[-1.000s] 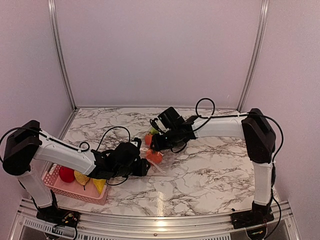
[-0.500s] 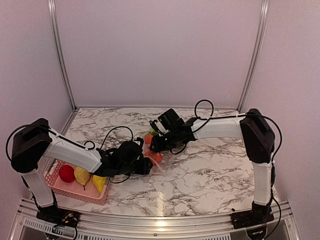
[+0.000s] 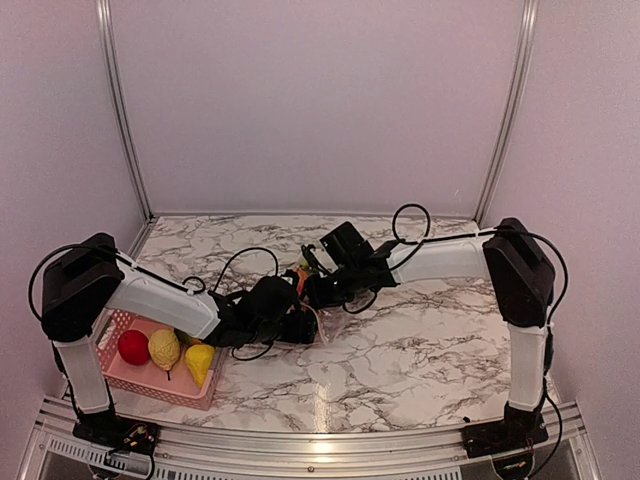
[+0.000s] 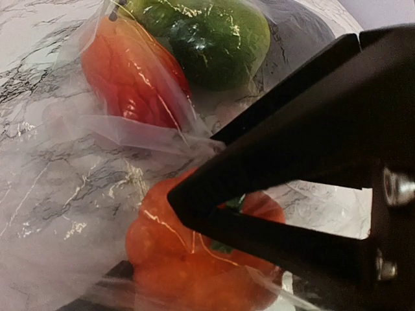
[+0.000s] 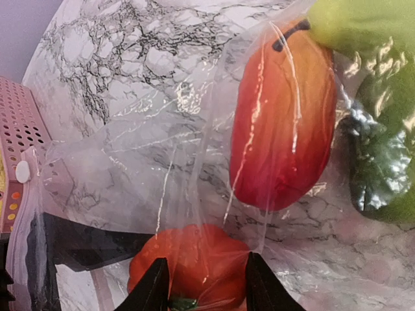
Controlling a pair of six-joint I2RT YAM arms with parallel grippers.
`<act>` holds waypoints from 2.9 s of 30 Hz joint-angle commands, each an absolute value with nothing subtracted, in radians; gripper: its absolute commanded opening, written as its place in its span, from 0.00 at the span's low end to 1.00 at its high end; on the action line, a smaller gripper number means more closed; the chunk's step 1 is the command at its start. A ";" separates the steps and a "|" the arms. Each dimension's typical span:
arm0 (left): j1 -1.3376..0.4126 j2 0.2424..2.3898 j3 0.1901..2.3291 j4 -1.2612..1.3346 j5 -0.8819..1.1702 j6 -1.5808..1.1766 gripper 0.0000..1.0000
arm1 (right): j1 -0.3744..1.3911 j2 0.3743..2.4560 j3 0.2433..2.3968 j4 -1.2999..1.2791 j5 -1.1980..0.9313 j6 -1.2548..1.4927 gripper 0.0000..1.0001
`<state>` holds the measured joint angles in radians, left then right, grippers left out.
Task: Open the zip-top bag and remove the fake food
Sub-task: Pick up the fake vegetable from the zipper food storage bag, then place the fake vegetable in the bin.
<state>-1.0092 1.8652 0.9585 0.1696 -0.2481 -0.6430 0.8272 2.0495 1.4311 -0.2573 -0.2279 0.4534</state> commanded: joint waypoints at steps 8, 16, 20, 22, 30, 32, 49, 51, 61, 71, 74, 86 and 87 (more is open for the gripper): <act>-1.000 1.937 1.020 0.149 -0.269 -0.622 0.88 | 0.835 2.023 1.392 -0.266 -0.307 0.482 0.41; -1.000 1.939 1.020 0.151 -0.281 -0.622 0.73 | 0.813 2.012 1.374 -0.248 -0.313 0.493 0.43; -1.000 1.901 1.002 0.153 -0.283 -0.614 0.62 | 0.778 1.998 1.341 -0.225 -0.288 0.500 0.48; -1.000 1.878 0.993 0.151 -0.279 -0.609 0.59 | 0.766 1.990 1.327 -0.206 -0.274 0.499 0.51; -1.004 1.827 0.989 0.110 -0.237 -0.602 0.56 | 0.732 1.993 1.291 -0.105 -0.249 0.514 0.68; -1.003 1.819 0.991 0.096 -0.226 -0.604 0.56 | 0.726 1.993 1.280 -0.084 -0.242 0.515 0.74; -1.004 1.754 1.006 -0.055 -0.129 -0.611 0.56 | 0.665 1.999 1.209 0.069 -0.173 0.520 0.92; -1.003 1.733 1.004 -0.082 -0.118 -0.609 0.55 | 0.660 2.004 1.217 0.065 -0.168 0.515 0.92; -1.009 1.608 0.948 -0.203 -0.062 -0.632 0.56 | 0.652 2.023 1.254 0.044 -0.146 0.489 0.93; -1.019 1.366 0.838 -0.359 -0.131 -0.771 0.56 | 0.651 2.001 1.257 0.017 -0.150 0.471 0.93; -1.019 1.289 0.826 -0.435 -0.193 -0.831 0.56 | 0.652 1.993 1.253 0.018 -0.152 0.470 0.93; -1.006 1.116 0.783 -0.690 -0.416 -1.179 0.56 | 0.655 1.915 1.209 0.031 -0.164 0.455 0.94; -1.006 1.096 0.761 -0.705 -0.415 -1.207 0.56 | 0.656 1.909 1.209 0.031 -0.164 0.451 0.94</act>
